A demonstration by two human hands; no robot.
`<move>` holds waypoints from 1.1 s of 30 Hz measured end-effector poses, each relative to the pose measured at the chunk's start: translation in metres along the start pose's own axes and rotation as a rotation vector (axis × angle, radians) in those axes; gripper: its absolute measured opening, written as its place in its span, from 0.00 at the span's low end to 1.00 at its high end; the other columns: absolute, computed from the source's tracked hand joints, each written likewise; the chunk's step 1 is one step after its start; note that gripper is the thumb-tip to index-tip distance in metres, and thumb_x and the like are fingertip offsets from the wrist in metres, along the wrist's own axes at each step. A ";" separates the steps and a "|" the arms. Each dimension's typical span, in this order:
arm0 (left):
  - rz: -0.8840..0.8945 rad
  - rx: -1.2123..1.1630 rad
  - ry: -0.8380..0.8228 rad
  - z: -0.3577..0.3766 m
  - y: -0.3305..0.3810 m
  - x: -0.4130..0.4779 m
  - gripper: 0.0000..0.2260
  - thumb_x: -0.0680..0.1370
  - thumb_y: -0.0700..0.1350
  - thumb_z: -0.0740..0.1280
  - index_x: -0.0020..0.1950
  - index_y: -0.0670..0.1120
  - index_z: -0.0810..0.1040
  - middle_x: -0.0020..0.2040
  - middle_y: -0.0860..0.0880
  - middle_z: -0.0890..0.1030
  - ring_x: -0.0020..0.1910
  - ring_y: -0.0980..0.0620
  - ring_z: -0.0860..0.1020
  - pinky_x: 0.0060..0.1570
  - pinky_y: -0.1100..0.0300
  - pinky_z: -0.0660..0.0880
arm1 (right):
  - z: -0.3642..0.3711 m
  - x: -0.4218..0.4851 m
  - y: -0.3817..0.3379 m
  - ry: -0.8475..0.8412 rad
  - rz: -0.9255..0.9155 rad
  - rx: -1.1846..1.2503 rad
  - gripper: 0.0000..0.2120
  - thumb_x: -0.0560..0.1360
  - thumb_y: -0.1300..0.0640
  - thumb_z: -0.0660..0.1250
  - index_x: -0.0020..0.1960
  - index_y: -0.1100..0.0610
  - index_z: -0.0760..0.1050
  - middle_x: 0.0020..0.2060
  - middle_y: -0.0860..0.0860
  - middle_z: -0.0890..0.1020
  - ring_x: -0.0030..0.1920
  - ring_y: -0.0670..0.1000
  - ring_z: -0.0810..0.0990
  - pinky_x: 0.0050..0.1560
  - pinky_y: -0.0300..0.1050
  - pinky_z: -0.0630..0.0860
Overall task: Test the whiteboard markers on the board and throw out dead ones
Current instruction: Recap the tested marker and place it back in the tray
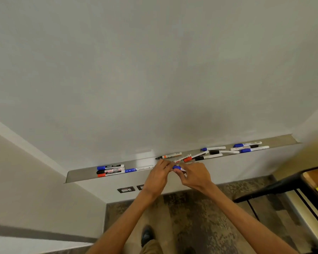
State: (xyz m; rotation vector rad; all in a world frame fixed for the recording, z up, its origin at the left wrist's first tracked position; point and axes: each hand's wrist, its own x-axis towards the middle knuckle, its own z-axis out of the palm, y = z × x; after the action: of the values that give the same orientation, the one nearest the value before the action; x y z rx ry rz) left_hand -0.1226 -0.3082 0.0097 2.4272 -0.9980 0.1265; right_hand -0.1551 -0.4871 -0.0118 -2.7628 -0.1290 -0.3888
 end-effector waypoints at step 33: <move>0.075 -0.188 1.027 -0.308 0.042 0.162 0.15 0.85 0.53 0.53 0.67 0.49 0.70 0.54 0.50 0.81 0.47 0.50 0.79 0.50 0.57 0.77 | -0.276 0.221 -0.141 0.738 -0.417 0.651 0.12 0.79 0.62 0.59 0.52 0.54 0.81 0.43 0.47 0.79 0.38 0.45 0.76 0.38 0.44 0.72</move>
State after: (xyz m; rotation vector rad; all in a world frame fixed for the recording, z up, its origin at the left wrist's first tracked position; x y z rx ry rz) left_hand -0.0014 -0.2851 0.3380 1.7449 -0.5602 1.1098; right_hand -0.0322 -0.4428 0.3458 -1.8067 -0.5324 -1.1946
